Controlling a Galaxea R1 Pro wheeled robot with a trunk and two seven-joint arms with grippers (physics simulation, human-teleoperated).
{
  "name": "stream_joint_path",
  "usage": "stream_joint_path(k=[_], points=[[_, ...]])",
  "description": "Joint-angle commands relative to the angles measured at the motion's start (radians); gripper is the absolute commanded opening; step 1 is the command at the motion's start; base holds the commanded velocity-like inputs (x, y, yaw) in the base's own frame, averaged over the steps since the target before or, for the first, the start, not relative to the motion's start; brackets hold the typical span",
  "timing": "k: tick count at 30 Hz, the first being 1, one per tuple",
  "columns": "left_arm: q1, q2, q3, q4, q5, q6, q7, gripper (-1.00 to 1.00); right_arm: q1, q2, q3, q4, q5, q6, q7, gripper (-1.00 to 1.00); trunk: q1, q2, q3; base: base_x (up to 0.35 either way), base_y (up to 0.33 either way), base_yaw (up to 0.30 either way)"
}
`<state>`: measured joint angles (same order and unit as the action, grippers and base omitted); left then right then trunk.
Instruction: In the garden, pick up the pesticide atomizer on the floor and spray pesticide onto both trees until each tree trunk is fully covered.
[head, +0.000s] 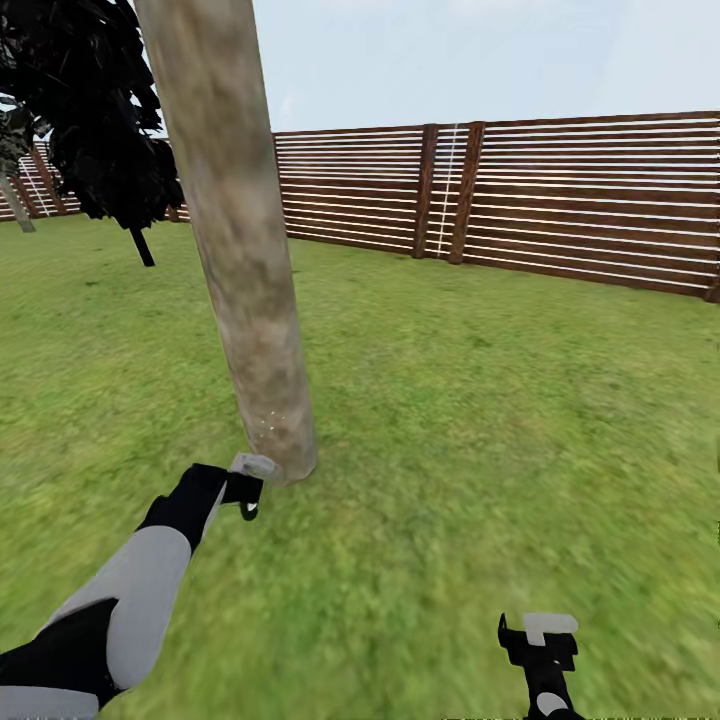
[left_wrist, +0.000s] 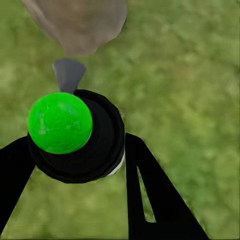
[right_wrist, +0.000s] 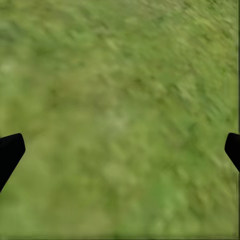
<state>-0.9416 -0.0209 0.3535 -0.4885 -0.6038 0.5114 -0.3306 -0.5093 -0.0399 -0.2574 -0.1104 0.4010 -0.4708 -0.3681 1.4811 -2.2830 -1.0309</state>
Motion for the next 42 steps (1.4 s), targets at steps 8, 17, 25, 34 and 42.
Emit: stream_joint_path(k=[8, 17, 25, 34, 42], points=[[0.007, 0.059, -0.004, -0.049, 0.001, 0.015, -0.118, -1.0, 0.0, 0.0, 0.0, 0.0, 0.001, 0.0, 0.0, 1.0, 0.0, 0.0, 0.0, -0.084, 0.0, -0.098], [-0.019, 0.071, -0.011, -0.222, 0.001, 0.168, -0.126, -1.0, 0.0, 0.0, 0.0, 0.0, 0.002, 0.0, 0.001, 1.0, 0.0, 0.0, 0.0, -0.013, 0.0, 0.0], [0.073, 0.103, -0.126, -0.175, -0.001, 0.159, -0.224, -1.0, 0.0, 0.0, 0.0, 0.001, 0.005, 0.0, 0.001, 1.0, 0.0, 0.0, 0.0, 0.0, 0.0, 0.0], [0.053, 0.144, -0.132, -0.186, -0.001, 0.175, -0.274, -1.0, 0.0, 0.0, 0.001, 0.002, 0.006, 0.0, 0.001, 1.0, 0.0, 0.0, 0.0, 0.221, 0.058, 0.0], [0.062, 0.14, -0.169, -0.179, -0.001, 0.162, -0.277, -1.0, 0.0, 0.0, 0.001, 0.002, 0.006, 0.0, 0.002, 1.0, 0.0, 0.0, 0.0, 0.054, 0.012, 0.0]])
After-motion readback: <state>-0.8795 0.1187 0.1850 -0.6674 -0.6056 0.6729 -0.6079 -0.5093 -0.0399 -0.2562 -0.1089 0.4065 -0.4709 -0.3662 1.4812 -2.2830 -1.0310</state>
